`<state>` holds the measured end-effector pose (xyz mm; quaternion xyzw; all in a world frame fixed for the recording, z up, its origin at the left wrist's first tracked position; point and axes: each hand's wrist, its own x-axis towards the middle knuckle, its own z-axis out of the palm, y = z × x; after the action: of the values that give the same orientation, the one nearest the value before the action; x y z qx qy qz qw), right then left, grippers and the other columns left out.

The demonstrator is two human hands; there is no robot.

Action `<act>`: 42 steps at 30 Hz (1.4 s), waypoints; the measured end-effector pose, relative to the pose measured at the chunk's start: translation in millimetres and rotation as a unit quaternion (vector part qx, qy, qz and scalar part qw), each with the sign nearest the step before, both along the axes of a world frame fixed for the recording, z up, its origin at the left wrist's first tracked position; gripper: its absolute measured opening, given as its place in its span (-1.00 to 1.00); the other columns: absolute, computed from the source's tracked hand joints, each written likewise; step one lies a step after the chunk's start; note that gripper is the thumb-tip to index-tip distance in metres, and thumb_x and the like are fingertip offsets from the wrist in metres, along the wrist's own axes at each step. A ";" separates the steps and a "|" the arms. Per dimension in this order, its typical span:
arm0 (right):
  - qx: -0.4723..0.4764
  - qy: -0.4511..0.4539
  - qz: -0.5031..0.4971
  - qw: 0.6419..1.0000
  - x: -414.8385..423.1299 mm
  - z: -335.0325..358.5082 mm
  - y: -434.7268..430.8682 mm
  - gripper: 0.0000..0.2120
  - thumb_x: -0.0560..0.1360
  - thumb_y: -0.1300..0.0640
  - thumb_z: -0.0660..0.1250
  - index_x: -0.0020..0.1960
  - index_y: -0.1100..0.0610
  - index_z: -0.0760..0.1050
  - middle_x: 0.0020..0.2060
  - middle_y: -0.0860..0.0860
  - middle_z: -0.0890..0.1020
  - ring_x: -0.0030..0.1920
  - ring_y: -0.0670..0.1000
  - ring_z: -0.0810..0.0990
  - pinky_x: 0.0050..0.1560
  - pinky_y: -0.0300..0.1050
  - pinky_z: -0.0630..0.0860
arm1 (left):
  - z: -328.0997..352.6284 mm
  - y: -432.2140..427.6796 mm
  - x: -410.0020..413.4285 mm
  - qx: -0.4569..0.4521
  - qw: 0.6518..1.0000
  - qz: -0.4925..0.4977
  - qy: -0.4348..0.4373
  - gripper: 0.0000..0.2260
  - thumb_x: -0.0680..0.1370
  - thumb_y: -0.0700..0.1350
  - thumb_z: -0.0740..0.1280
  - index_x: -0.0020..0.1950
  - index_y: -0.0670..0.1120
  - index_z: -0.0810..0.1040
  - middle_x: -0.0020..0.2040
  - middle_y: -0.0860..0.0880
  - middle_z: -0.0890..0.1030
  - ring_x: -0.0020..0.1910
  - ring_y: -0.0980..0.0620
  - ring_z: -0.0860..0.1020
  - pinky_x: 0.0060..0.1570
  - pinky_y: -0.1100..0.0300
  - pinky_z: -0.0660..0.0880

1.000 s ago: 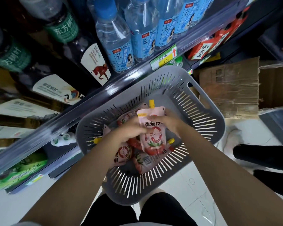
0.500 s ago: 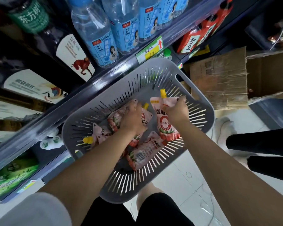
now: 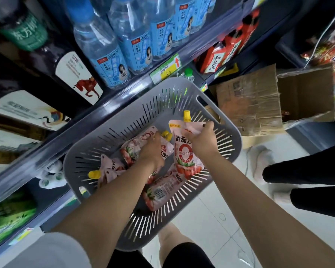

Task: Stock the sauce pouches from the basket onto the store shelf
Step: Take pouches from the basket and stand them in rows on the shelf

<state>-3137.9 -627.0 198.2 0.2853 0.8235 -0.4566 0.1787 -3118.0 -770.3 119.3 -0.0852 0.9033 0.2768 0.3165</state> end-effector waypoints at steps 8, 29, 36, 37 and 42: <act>-0.014 0.046 0.011 0.999 -1.2 18.6 11.2 -0.43 0.49 0.06 0.40 0.30 0.27 0.18 0.15 0.19 0.49 -0.01 0.10 0.49 -0.12 -0.10 0.36 | 22.4 -12.6 4.3 0.015 0.996 0.020 0.089 -0.11 0.31 -0.30 0.51 0.51 0.00 0.13 0.39 -0.18 0.32 0.32 -0.18 0.40 0.23 -0.06 0.41; -0.065 0.245 0.183 0.950 97.6 207.0 -113.5 -0.39 0.44 0.02 0.45 0.32 0.22 0.24 0.00 0.03 0.47 -0.26 -0.10 0.42 -0.42 -0.30 0.25 | 271.1 -161.0 172.9 0.156 0.841 0.215 0.472 -0.18 0.36 -0.21 0.47 0.38 0.39 0.12 0.21 0.13 0.28 -0.03 0.05 0.57 -0.33 0.16 0.60; -0.213 0.294 0.244 0.899 155.6 301.6 -190.1 -0.64 0.46 0.11 0.44 0.11 0.31 0.43 -0.06 0.15 0.66 -0.17 0.11 0.67 -0.23 0.04 0.62 | 346.6 -230.2 254.2 0.127 0.767 0.254 0.576 -0.21 0.34 -0.21 0.47 0.38 0.34 0.19 0.20 0.18 0.27 0.14 0.06 0.47 -0.17 0.14 0.62; -0.240 0.297 0.256 0.888 159.9 313.7 -200.4 -0.63 0.47 0.14 0.43 0.14 0.35 0.45 -0.02 0.22 0.66 -0.10 0.18 0.67 -0.10 0.16 0.63 | 357.6 -238.8 260.8 0.119 0.758 0.258 0.587 -0.21 0.34 -0.21 0.48 0.38 0.34 0.19 0.21 0.16 0.28 0.16 0.05 0.47 -0.14 0.13 0.62; -0.312 0.311 0.286 0.851 165.9 367.2 -245.3 -0.53 0.47 0.14 0.42 0.27 0.33 0.37 0.05 0.23 0.64 -0.03 0.20 0.67 0.01 0.20 0.61 | 411.9 -277.1 267.8 0.118 0.709 0.288 0.633 -0.19 0.29 -0.17 0.53 0.37 0.24 0.19 0.31 0.07 0.35 0.21 0.03 0.47 0.08 0.01 0.56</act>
<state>-2972.0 -872.3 565.4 -0.1904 0.6958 -0.6829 0.1155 -2850.2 -1047.5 531.1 -0.1079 0.7836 0.4476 -0.4172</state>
